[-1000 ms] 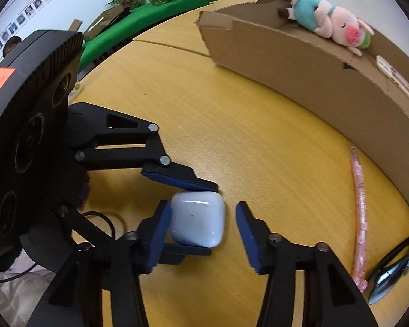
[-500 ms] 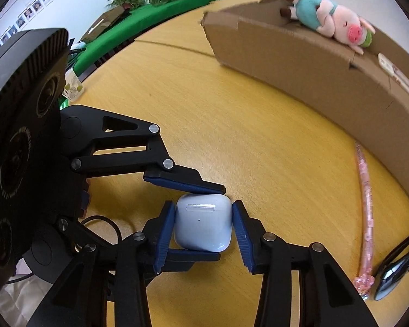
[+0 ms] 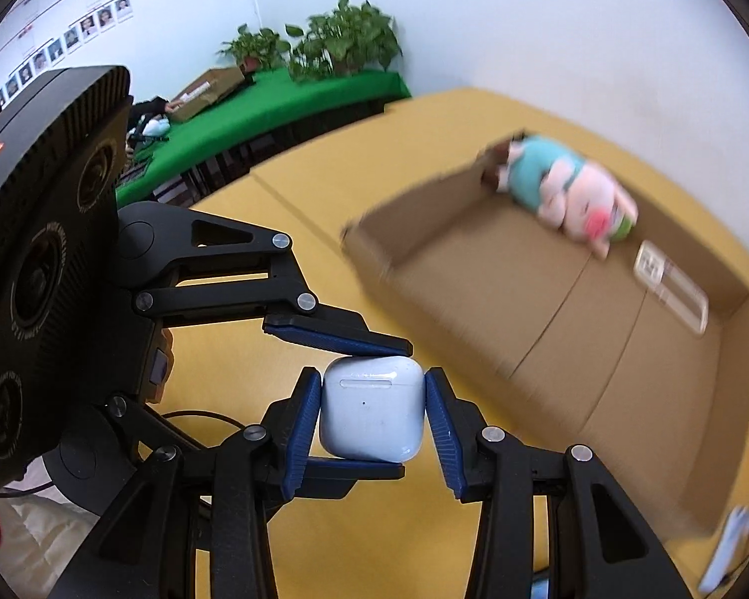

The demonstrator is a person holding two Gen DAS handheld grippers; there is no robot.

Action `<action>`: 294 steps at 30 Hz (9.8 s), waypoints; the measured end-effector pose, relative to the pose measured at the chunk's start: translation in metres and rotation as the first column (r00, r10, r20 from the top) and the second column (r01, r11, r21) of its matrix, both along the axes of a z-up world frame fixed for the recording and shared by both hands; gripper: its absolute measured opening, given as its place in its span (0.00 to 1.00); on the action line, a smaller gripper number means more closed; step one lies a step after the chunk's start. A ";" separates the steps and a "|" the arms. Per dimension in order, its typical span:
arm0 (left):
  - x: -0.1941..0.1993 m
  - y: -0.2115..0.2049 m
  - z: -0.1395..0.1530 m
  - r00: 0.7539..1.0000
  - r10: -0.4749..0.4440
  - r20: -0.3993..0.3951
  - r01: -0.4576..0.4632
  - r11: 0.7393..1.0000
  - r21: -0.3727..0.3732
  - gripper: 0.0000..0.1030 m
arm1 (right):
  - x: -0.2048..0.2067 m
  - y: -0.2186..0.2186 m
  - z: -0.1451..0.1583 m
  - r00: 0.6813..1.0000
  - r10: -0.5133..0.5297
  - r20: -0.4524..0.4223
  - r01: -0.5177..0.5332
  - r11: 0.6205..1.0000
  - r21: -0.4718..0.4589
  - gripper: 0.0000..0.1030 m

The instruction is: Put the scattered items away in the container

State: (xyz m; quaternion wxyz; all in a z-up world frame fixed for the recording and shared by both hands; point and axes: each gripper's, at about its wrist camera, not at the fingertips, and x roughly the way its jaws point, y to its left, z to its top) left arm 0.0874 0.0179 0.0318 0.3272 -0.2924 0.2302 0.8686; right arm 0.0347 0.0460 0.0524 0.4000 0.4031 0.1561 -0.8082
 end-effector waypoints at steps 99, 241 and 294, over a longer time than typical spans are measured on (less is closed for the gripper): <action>-0.142 -0.103 -0.004 0.806 0.588 0.064 -0.589 0.787 0.183 0.76 | -0.156 0.053 0.016 0.939 -0.342 0.045 0.344 0.923 -0.171 0.99; 0.064 0.149 -0.074 0.976 0.014 0.219 -0.061 0.977 0.205 0.64 | -0.008 0.264 -0.128 0.641 -0.694 0.327 0.738 0.674 -0.015 0.28; -0.018 0.054 -0.031 0.901 0.018 0.433 -0.179 0.925 0.335 0.52 | -0.030 0.184 -0.018 0.869 -0.336 0.364 0.486 0.721 -0.494 0.28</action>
